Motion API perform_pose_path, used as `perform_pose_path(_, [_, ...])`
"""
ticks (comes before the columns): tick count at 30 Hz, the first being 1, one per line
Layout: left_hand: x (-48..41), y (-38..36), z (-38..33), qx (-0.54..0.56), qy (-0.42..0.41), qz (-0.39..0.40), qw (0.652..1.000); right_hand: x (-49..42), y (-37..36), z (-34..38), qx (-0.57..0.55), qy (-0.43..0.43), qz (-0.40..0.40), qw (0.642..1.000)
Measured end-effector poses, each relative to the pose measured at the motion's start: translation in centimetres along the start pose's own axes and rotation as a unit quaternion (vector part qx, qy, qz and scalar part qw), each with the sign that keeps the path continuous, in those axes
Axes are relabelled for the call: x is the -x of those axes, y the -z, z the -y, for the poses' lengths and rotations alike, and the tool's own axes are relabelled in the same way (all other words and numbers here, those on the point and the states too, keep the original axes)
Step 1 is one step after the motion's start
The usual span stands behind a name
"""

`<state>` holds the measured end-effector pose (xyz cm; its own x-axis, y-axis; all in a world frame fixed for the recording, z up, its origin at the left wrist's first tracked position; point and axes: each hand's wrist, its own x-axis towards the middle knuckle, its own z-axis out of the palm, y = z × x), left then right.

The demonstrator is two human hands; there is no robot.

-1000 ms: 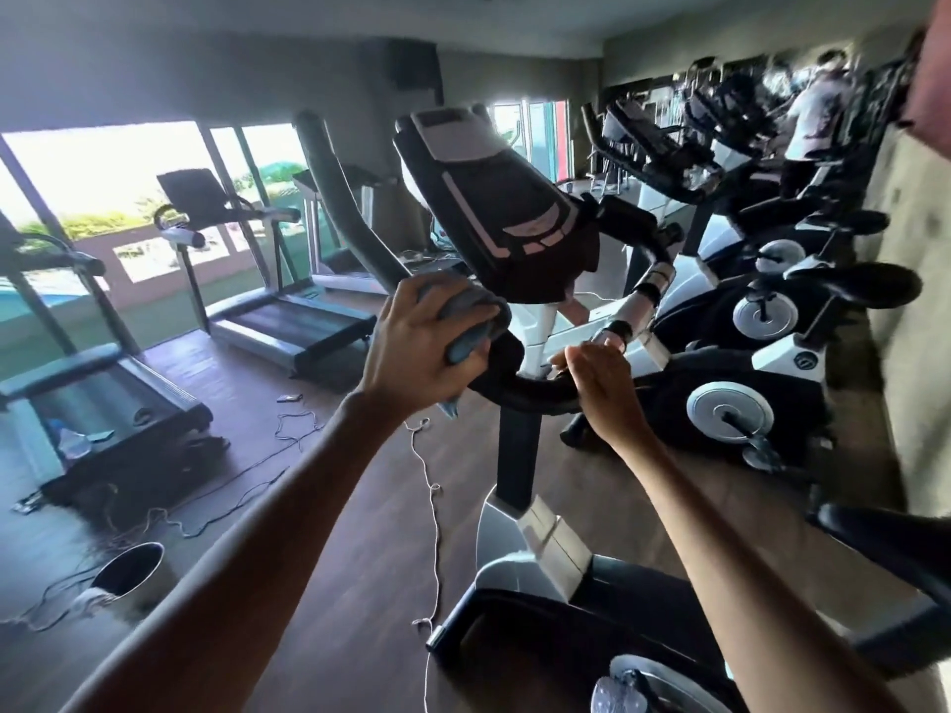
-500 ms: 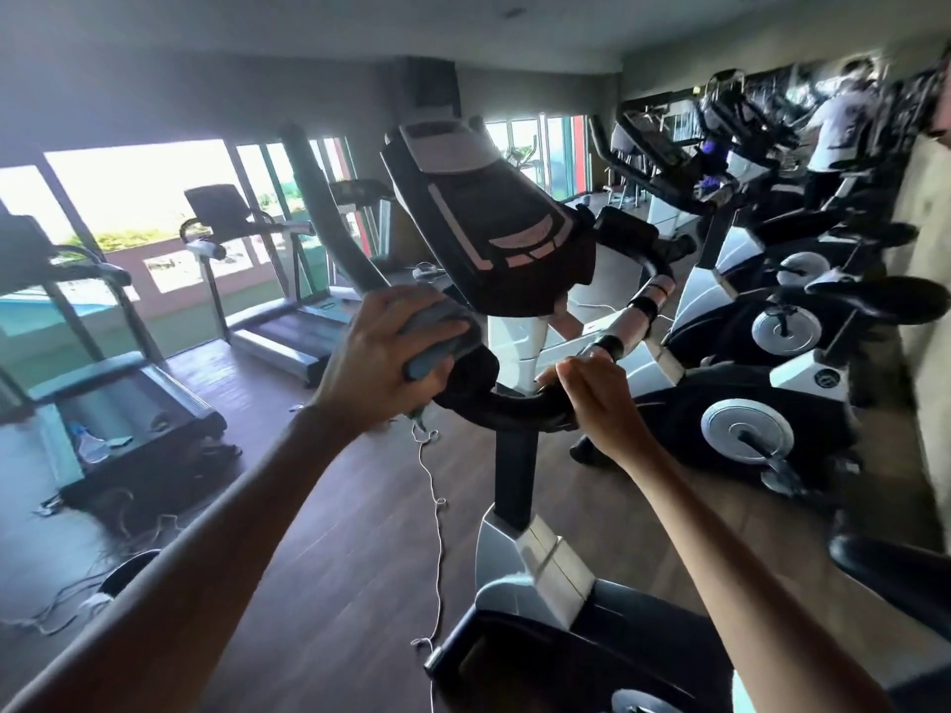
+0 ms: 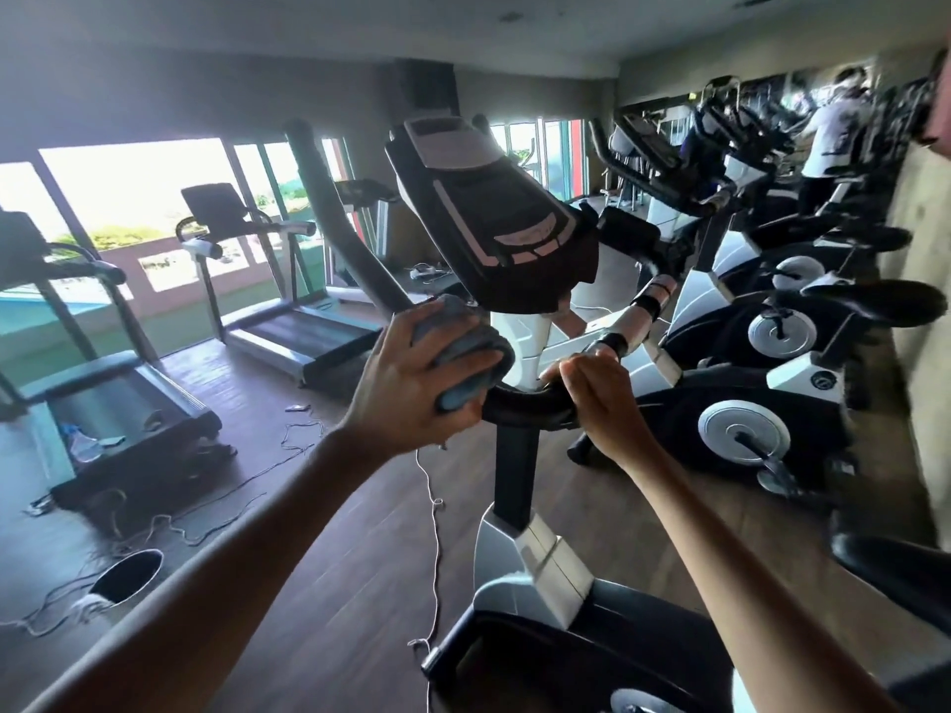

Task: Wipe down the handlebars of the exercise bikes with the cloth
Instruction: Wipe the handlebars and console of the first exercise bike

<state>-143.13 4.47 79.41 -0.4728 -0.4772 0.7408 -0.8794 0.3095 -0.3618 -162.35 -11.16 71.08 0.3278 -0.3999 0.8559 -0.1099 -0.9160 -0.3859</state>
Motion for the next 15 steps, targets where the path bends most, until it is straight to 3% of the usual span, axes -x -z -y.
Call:
perform_pose_path(4, [-1.1, 0.8, 1.1, 0.006, 0.086, -0.036, 0.996, -0.1, 0.0, 0.5, -0.034, -0.029, -0.002, 0.999])
perform_pose_path(8, [0.0, -0.1, -0.3, -0.002, 0.038, -0.024, 0.999, -0.1, -0.2, 0.8, -0.051, -0.057, -0.008, 0.997])
perform_pose_path(15, [-0.2, -0.1, 0.0, -0.014, 0.063, -0.039, 0.997, 0.0, 0.4, 1.5, -0.138, -0.151, 0.016, 0.979])
